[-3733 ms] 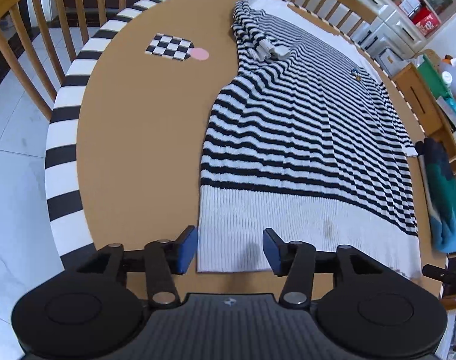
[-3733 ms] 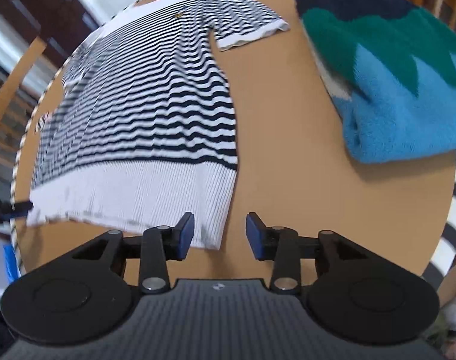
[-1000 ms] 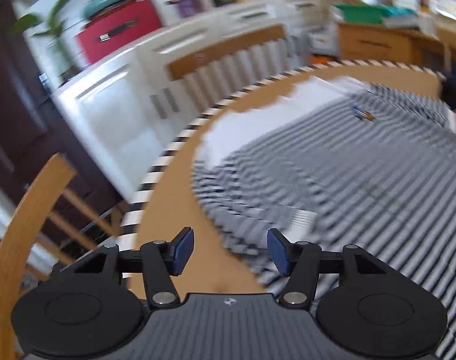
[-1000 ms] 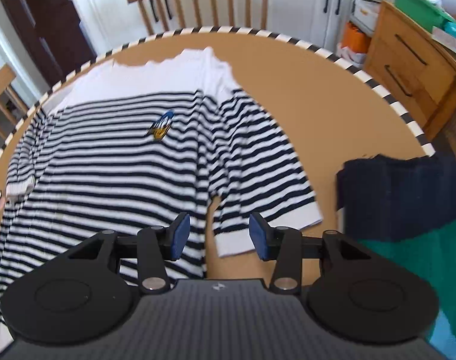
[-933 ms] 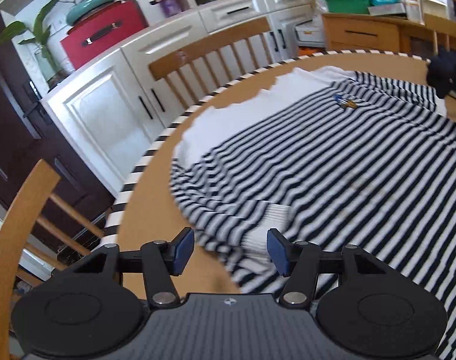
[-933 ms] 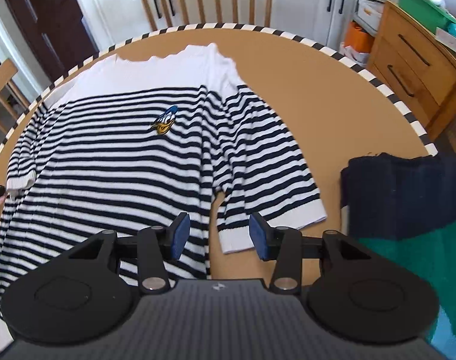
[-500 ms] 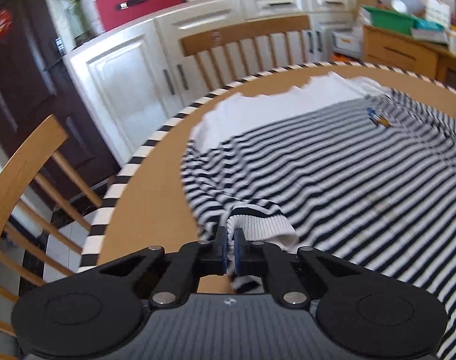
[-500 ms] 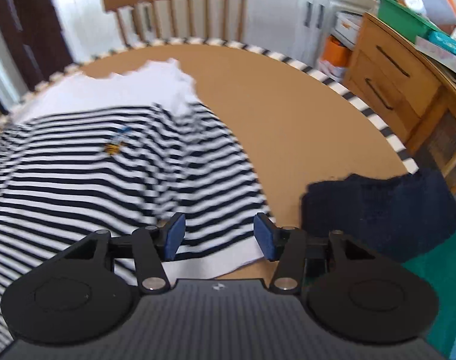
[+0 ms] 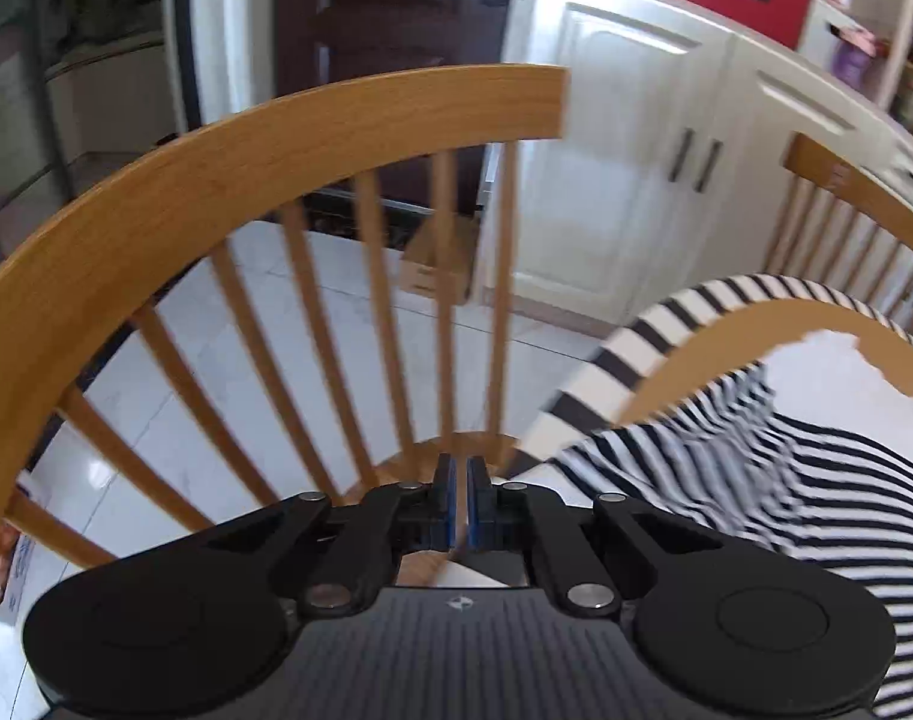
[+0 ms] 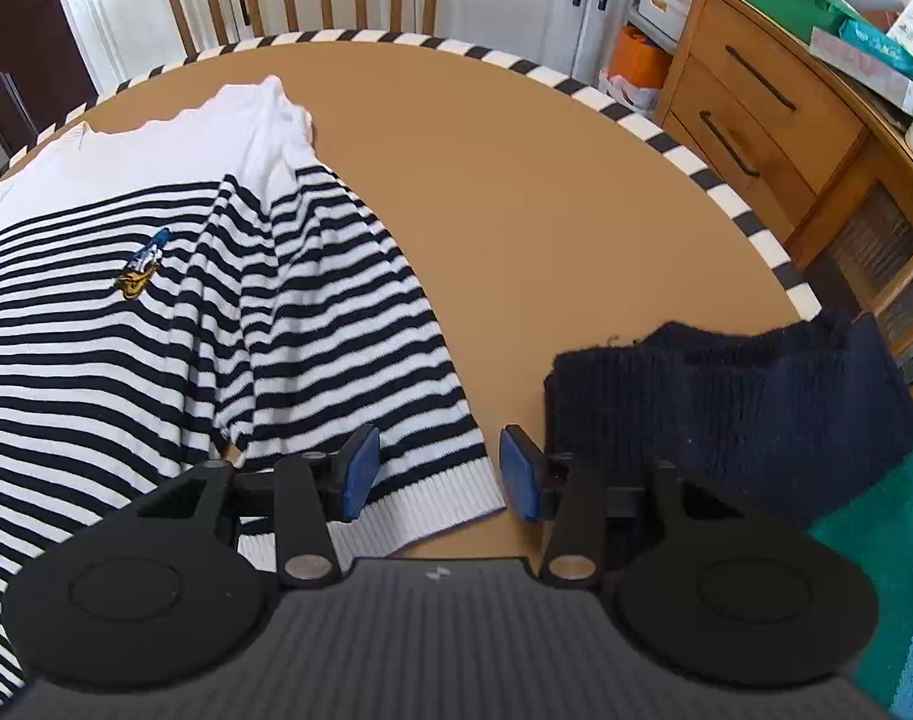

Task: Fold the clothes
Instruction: 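Fold the sleeve across the sweater body with the left tool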

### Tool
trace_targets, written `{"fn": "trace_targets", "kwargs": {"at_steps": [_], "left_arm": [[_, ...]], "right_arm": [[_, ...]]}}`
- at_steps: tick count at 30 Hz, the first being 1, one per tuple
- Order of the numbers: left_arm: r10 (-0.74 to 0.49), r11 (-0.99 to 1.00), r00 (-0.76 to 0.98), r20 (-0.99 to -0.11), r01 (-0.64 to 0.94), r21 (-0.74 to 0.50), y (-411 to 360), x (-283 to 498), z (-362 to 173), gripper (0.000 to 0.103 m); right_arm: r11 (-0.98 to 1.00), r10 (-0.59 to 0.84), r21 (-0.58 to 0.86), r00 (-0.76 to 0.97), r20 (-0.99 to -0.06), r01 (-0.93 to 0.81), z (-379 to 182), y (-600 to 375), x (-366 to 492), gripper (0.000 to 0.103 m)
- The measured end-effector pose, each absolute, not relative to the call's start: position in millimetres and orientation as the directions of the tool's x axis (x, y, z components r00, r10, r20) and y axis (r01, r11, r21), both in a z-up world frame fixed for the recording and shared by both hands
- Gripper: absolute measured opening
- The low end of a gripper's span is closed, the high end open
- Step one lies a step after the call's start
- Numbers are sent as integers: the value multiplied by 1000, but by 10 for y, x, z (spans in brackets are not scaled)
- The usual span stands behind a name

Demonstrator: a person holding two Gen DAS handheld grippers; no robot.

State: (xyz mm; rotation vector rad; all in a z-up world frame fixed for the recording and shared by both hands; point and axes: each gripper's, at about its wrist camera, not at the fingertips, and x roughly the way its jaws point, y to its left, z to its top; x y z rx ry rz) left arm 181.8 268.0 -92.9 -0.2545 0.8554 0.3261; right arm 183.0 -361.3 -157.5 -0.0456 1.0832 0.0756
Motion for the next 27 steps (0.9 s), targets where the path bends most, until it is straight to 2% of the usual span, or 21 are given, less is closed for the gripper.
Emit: {"fn": "trace_targets", "kwargs": {"at_steps": [4, 7, 11, 13, 16, 17, 18, 19, 20, 23, 27], "left_arm": [[140, 899, 621, -771, -407, -164, 2821, 1732, -887, 8], [57, 928, 658, -751, -313, -204, 2673, 1658, -825, 18], [-17, 976, 690, -724, -147, -163, 2249, 1729, -739, 33], [-29, 987, 693, -721, -95, -132, 2057, 1846, -707, 40], [-52, 995, 692, -720, -27, -97, 1804, 2017, -678, 41], [-57, 995, 687, -724, -20, -98, 1777, 2062, -691, 42], [-60, 995, 682, -729, -17, -98, 1753, 2095, -702, 42], [-61, 995, 679, -732, -16, -98, 1728, 2127, -733, 43], [-62, 995, 676, -734, -15, -98, 1703, 2159, -769, 44], [-52, 996, 664, -746, -19, -86, 1672, 2236, -864, 46], [-22, 998, 647, -763, -33, -57, 1696, 2303, -997, 46]], "right_arm": [[997, 43, 5, 480, -876, -79, -1569, -3629, 1820, 46], [997, 56, 17, 518, -854, -80, -1517, -3635, 1840, 46], [992, 74, 6, 541, -838, -126, -1444, -3576, 2034, 46], [989, 84, 7, 528, -845, -146, -1452, -3573, 2196, 42], [984, 57, -28, 458, -887, -176, -1548, -3568, 2394, 38], [982, 67, -16, 429, -901, -187, -1579, -3569, 2422, 29], [981, 97, 16, 421, -902, -192, -1573, -3575, 2427, 10], [978, 120, 37, 408, -905, -205, -1575, -3557, 2424, 4], [974, 139, 53, 397, -907, -219, -1576, -3536, 2420, 3], [941, 40, -108, 421, -906, -322, -1567, -3360, 2405, 2], [909, -68, -246, 461, -885, -337, -1519, -3407, 2573, 2]]}}
